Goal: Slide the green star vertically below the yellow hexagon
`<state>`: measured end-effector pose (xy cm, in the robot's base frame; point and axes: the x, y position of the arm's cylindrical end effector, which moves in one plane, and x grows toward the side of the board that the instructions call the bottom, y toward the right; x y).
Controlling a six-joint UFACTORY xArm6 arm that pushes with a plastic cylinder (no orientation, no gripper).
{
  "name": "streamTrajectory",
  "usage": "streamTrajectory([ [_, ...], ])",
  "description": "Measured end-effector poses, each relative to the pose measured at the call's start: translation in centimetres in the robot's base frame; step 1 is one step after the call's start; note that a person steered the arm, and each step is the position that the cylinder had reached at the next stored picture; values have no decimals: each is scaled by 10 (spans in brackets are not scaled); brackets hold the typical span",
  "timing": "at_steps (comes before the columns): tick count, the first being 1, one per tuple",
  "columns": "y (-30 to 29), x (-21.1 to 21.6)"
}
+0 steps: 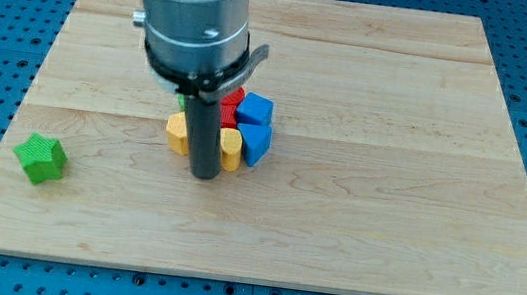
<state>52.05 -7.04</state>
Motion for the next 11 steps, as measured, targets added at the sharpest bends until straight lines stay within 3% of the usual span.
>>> streamTrajectory([
  [1, -64, 52],
  [2, -157, 65],
  [3, -216, 44],
  [4, -209, -1],
  [5, -158, -13],
  [6, -103, -10],
  [7, -164, 24],
  [8, -165, 45],
  [10, -53, 44],
  [11, -39, 44],
])
